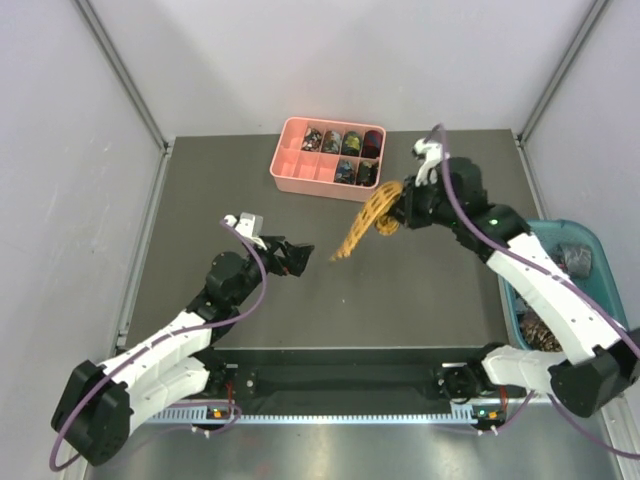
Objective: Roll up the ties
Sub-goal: Move the tie to the center of the board
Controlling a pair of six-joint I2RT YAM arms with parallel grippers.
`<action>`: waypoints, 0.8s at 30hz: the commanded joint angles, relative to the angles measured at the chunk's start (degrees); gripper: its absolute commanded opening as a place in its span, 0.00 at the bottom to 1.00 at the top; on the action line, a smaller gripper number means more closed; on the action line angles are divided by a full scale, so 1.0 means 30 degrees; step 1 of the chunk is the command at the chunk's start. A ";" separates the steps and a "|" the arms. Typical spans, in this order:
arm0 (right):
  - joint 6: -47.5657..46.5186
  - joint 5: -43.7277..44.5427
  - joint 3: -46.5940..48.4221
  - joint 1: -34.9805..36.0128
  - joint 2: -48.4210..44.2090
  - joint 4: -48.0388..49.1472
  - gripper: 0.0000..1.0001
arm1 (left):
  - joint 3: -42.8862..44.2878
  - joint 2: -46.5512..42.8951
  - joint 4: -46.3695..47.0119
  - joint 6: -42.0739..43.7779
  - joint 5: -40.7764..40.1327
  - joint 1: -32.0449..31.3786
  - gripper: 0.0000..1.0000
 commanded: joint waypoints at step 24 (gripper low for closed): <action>0.1690 0.2305 -0.1141 0.2392 0.3653 -0.3812 0.00 | 0.1597 0.4404 0.2429 0.3181 0.3036 -0.3803 0.99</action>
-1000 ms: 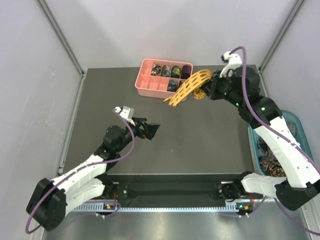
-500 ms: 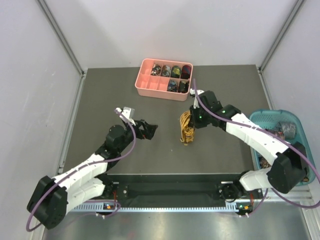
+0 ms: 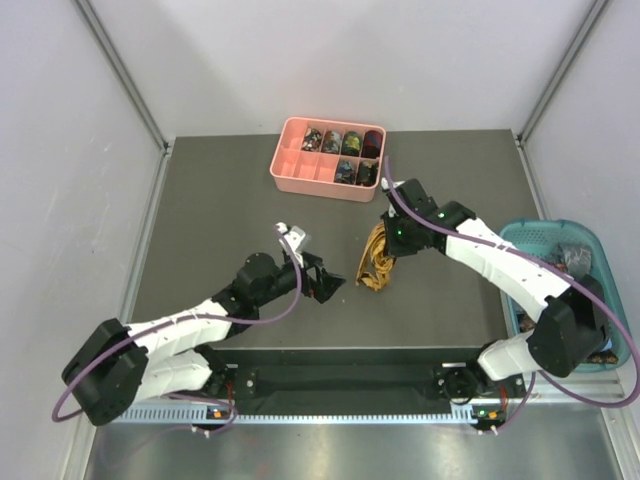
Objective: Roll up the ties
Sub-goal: Move the tie to the center of the board
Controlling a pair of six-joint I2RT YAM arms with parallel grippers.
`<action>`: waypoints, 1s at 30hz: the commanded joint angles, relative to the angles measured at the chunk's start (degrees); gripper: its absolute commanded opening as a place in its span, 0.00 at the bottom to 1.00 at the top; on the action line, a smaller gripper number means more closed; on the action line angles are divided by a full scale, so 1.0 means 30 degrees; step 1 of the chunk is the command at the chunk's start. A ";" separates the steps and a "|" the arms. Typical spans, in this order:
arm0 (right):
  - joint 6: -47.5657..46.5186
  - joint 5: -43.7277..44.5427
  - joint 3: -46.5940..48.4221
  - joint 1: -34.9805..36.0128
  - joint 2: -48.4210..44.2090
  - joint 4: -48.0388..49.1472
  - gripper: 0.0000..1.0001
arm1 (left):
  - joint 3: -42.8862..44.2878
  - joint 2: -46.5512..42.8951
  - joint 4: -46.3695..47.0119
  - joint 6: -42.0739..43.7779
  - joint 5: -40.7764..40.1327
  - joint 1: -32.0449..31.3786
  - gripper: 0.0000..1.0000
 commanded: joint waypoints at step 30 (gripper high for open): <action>0.0567 -0.0429 0.0028 0.0477 -0.4064 -0.1395 0.00 | 0.9912 1.0326 0.0336 0.3605 -0.4853 -0.2657 0.00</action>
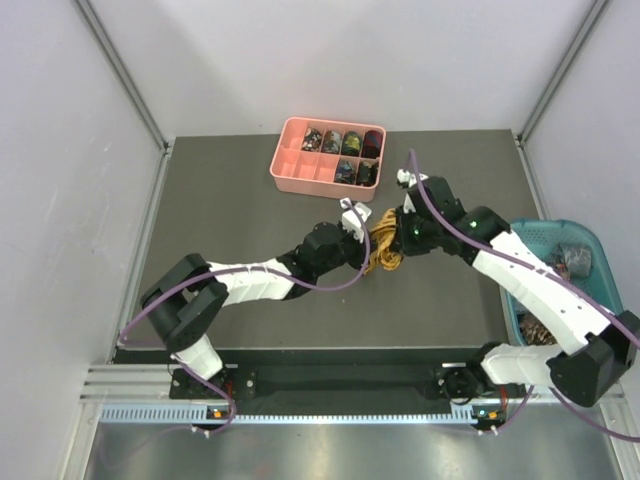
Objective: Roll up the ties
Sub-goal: Move the tie to the center of the board
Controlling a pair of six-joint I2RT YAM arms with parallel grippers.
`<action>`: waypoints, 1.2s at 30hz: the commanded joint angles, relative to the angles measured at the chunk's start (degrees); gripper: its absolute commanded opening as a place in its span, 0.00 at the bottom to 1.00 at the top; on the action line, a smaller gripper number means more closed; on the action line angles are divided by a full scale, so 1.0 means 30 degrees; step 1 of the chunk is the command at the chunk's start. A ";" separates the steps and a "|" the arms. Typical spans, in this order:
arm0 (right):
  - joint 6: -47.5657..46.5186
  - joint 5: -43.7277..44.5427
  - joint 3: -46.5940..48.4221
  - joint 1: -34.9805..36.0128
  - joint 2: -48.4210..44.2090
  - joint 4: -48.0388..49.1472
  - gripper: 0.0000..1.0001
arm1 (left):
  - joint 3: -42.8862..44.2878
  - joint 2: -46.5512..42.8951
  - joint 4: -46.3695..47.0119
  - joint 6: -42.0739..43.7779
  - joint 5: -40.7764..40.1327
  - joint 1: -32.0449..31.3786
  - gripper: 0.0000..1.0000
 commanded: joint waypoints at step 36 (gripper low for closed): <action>-0.0162 0.1203 -0.9776 0.3810 -0.4946 1.5795 0.54 | 0.8834 -0.5897 -2.1472 0.1938 -1.3049 -0.1272 0.00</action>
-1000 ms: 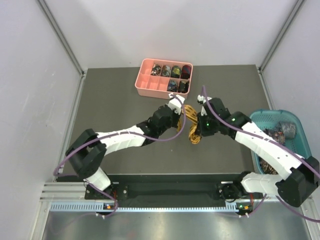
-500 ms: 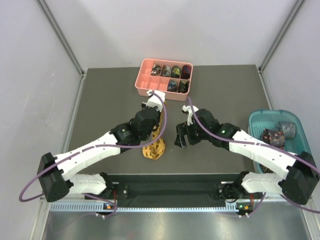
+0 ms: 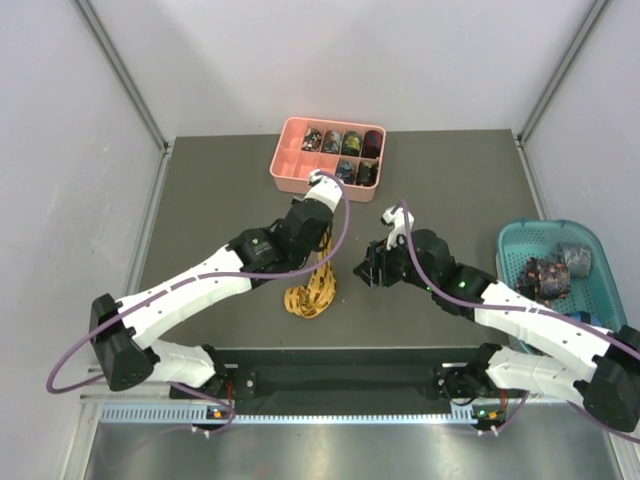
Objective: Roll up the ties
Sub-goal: Move the tie to the center of the board
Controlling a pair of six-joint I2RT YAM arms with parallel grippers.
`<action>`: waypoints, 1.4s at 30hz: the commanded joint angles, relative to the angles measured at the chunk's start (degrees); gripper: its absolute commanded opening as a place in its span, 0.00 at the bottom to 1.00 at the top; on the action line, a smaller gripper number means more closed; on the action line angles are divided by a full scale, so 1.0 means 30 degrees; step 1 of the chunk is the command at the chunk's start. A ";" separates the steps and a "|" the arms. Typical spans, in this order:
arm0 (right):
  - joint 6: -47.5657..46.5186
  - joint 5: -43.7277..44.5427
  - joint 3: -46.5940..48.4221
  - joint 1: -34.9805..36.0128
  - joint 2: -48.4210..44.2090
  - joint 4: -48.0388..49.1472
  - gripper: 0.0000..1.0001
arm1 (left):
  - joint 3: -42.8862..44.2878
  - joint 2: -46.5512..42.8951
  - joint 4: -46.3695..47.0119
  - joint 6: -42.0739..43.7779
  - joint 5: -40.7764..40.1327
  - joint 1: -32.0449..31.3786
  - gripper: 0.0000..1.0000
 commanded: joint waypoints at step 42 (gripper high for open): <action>-0.1152 0.3463 0.1959 -0.4377 0.3758 -0.2188 0.71 | -0.8366 -0.6201 0.1762 -0.7993 0.3359 0.0750 0.99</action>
